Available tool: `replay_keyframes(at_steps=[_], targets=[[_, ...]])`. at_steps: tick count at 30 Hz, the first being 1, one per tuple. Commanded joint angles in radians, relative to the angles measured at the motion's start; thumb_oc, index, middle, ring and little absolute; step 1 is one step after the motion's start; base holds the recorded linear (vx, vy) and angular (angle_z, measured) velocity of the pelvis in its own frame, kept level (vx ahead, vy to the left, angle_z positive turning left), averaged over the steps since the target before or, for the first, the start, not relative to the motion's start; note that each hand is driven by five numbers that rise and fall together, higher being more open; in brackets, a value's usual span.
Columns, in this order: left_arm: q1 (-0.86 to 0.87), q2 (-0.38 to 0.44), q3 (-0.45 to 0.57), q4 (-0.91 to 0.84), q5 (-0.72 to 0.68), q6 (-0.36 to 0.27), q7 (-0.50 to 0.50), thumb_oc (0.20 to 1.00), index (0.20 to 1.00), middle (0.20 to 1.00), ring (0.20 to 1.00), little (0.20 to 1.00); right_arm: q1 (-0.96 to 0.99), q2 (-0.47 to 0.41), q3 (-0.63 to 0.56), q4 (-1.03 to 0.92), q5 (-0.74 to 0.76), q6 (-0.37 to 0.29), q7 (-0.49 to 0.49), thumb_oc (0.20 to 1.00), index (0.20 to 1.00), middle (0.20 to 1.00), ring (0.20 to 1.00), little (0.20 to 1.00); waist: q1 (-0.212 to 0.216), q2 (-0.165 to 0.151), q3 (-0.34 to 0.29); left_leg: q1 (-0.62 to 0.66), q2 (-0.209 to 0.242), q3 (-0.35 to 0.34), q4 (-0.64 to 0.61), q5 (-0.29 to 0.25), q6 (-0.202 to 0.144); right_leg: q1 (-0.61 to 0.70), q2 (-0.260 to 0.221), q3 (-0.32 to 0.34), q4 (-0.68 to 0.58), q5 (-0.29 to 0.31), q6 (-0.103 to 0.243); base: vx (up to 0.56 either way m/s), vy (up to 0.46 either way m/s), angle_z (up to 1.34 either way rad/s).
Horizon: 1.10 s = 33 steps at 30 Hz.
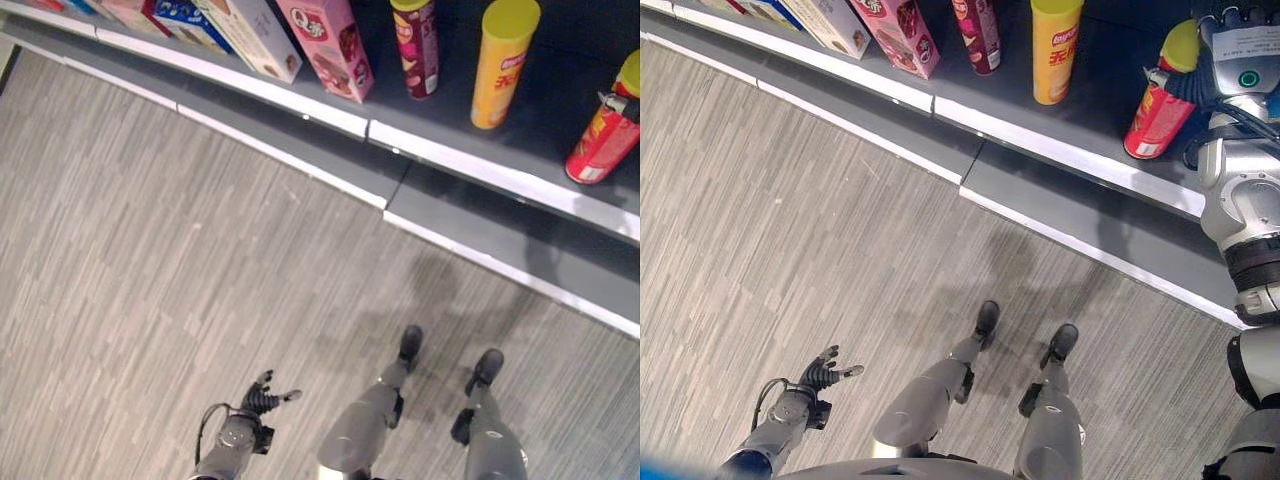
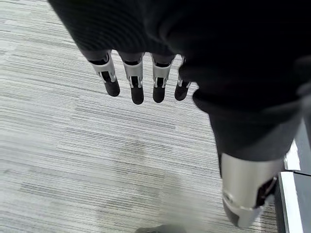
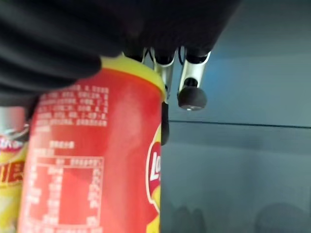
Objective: Put the goods on the table back onto the shelves and tidy them up.
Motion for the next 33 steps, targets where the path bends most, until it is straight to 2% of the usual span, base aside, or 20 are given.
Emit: replay_keyframes(at_steps=[1,3,4,5,6,19,28,33], targets=[[-0.001,0.005,-0.053,0.054,0.005,-0.015,0.025,1.0,1.0,1.0,1.0,1.0,-0.044,-0.041,0.027,-0.038,0.024,0.011,-0.052,0.2,0.2,0.2,0.2,0.2,0.014,-0.054,-0.038,-0.023,0.005,0.021,-0.02,-0.077,-0.054,0.028,-0.067,0.043,0.065,-0.161,0.048,0.0,0.0,0.0],[-0.001,0.005,-0.054,0.052,0.007,-0.015,0.025,1.0,1.0,1.0,1.0,1.0,-0.043,-0.042,0.024,-0.038,0.022,0.014,-0.053,0.2,0.2,0.2,0.2,0.2,0.012,-0.053,-0.036,-0.022,0.005,0.021,-0.02,-0.077,-0.054,0.028,-0.068,0.043,0.066,-0.161,0.048,0.0,0.0,0.0],[-0.002,0.005,-0.054,0.052,0.007,-0.014,0.025,1.0,1.0,1.0,1.0,1.0,-0.042,-0.04,0.021,-0.038,0.024,0.015,-0.054,0.325,0.325,0.325,0.325,0.325,0.011,-0.053,-0.035,-0.021,0.005,0.022,-0.02,-0.077,-0.054,0.028,-0.067,0.044,0.066,-0.161,0.048,0.0,0.0,0.0],[-0.002,0.005,-0.055,0.051,0.008,-0.014,0.025,1.0,1.0,1.0,1.0,1.0,-0.039,-0.038,0.018,-0.039,0.024,0.016,-0.057,0.583,0.583,0.583,0.583,0.583,0.011,-0.053,-0.035,-0.021,0.006,0.023,-0.02,-0.077,-0.054,0.028,-0.067,0.044,0.066,-0.161,0.048,0.0,0.0,0.0],[-0.003,0.005,-0.055,0.052,0.009,-0.013,0.025,1.0,1.0,1.0,1.0,1.0,-0.037,-0.035,0.012,-0.041,0.027,0.018,-0.062,1.0,1.0,1.0,1.0,1.0,0.011,-0.054,-0.035,-0.021,0.007,0.023,-0.02,-0.078,-0.054,0.028,-0.067,0.045,0.066,-0.161,0.048,0.0,0.0,0.0],[-0.015,0.0,-0.047,0.079,0.028,-0.001,0.029,1.0,1.0,1.0,1.0,1.0,0.025,0.002,-0.053,-0.113,0.034,0.014,-0.082,1.0,1.0,1.0,1.0,1.0,-0.001,-0.066,-0.041,-0.008,0.013,0.034,-0.02,-0.083,-0.051,0.036,-0.066,0.055,0.066,-0.162,0.047,-0.01,0.0,0.0],[-0.014,-0.008,-0.029,0.083,0.05,0.008,0.028,1.0,1.0,1.0,1.0,1.0,0.191,0.054,-0.194,-0.284,0.017,-0.005,-0.11,1.0,1.0,1.0,1.0,1.0,-0.021,-0.088,-0.064,0.024,0.021,0.048,-0.02,-0.097,-0.046,0.066,-0.062,0.059,0.056,-0.162,0.048,0.0,0.0,0.0],[-0.001,-0.011,-0.004,0.086,0.064,0.02,0.033,1.0,1.0,1.0,1.0,1.0,0.324,0.1,-0.3,-0.429,0.002,-0.03,-0.124,1.0,1.0,1.0,1.0,1.0,-0.036,-0.118,-0.086,0.052,0.032,0.069,-0.02,-0.112,-0.041,0.089,-0.054,0.068,0.04,-0.158,0.049,0.01,-0.004,-0.03]])
